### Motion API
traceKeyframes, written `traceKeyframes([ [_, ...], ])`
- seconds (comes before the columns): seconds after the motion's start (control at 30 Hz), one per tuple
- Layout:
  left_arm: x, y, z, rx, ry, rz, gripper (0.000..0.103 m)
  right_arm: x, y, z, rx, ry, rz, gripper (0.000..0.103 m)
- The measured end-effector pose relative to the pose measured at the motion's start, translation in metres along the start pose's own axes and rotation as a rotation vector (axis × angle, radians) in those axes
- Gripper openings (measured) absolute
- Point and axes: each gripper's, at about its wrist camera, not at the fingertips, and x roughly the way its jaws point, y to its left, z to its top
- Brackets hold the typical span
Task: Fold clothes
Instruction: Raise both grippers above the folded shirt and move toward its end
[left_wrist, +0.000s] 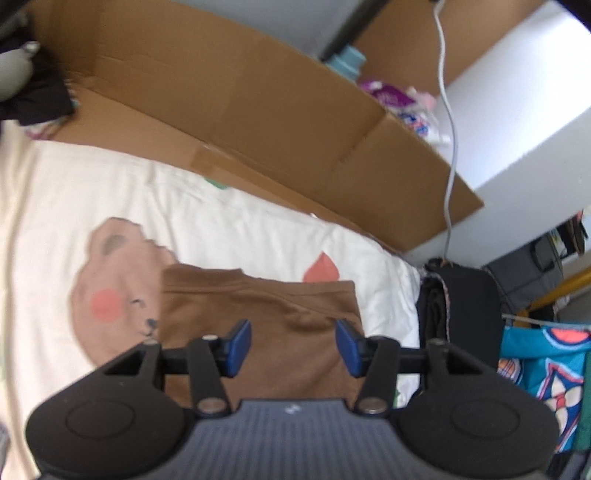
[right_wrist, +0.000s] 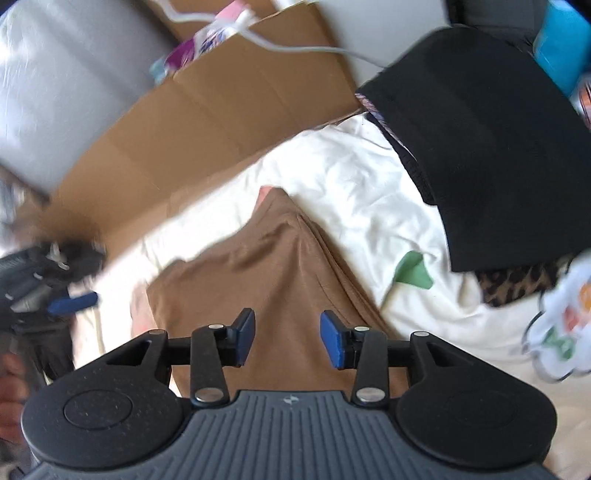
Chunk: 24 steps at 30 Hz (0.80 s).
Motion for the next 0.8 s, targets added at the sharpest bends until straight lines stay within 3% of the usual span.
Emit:
traceKeyframes([
  [0.23,-0.039,0.010,-0.001,-0.078,-0.007,0.030,0.058,-0.043,0.017,0.027,-0.285,0.102,-0.033,0.054],
  [0.33,-0.058,0.005,0.001,-0.036,0.007,0.048,0.058,-0.068,0.026,0.034,-0.432,0.127,-0.057,0.056],
  [0.5,-0.105,-0.007,-0.005,0.053,0.026,0.063,0.066,-0.097,0.016,0.028,-0.460,0.082,-0.010,0.075],
  [0.77,-0.180,0.019,-0.045,0.005,-0.049,0.091,0.072,-0.143,0.001,0.017,-0.499,0.010,0.064,0.077],
  [0.8,-0.183,0.023,-0.050,0.007,-0.052,0.100,0.072,-0.142,-0.005,0.014,-0.460,-0.002,0.060,0.078],
])
